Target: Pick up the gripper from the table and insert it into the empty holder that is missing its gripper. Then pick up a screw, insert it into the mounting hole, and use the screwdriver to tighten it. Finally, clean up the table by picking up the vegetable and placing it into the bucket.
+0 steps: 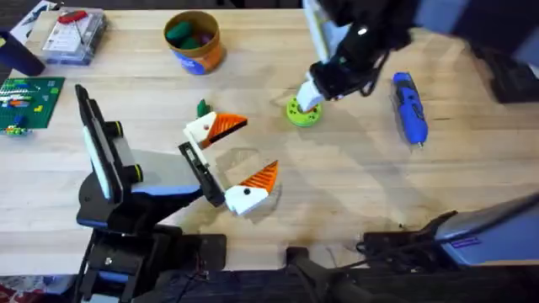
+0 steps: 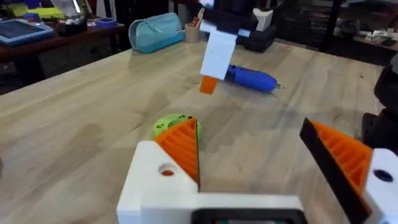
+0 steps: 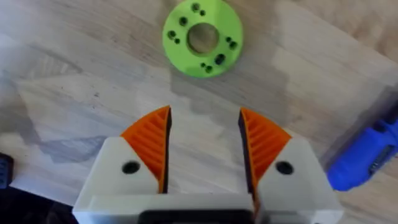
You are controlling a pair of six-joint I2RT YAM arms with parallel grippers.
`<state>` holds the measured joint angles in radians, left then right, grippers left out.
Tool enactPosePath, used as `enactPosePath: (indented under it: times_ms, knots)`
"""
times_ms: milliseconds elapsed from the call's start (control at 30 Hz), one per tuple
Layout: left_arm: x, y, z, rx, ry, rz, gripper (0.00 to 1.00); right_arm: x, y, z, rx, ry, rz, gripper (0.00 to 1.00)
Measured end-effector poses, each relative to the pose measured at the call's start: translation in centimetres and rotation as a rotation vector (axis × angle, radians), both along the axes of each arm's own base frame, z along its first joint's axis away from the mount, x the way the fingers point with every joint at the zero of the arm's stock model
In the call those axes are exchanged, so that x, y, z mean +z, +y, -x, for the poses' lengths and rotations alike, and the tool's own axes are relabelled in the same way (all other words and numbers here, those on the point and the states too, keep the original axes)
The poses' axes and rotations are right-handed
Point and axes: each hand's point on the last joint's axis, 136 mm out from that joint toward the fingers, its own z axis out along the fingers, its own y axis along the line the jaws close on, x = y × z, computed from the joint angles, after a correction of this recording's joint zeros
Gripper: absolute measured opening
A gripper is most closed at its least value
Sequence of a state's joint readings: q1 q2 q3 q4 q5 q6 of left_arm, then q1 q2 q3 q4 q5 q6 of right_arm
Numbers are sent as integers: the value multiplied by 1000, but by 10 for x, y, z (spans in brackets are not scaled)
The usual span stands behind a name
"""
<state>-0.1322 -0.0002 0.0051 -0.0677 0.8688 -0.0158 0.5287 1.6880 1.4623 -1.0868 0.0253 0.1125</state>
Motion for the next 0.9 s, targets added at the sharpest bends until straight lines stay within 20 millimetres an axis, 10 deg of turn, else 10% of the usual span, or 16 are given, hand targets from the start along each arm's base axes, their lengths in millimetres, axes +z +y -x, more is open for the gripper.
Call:
enactPosePath:
  times_ms: [233, 900]
  knots:
    - [0, 0, 0, 0, 0, 0, 991, 21, -22, 2, -64, -127, -31, 585]
    - [0, 0, 0, 0, 0, 0, 991, -28, -38, 17, -123, -91, -2, 585]
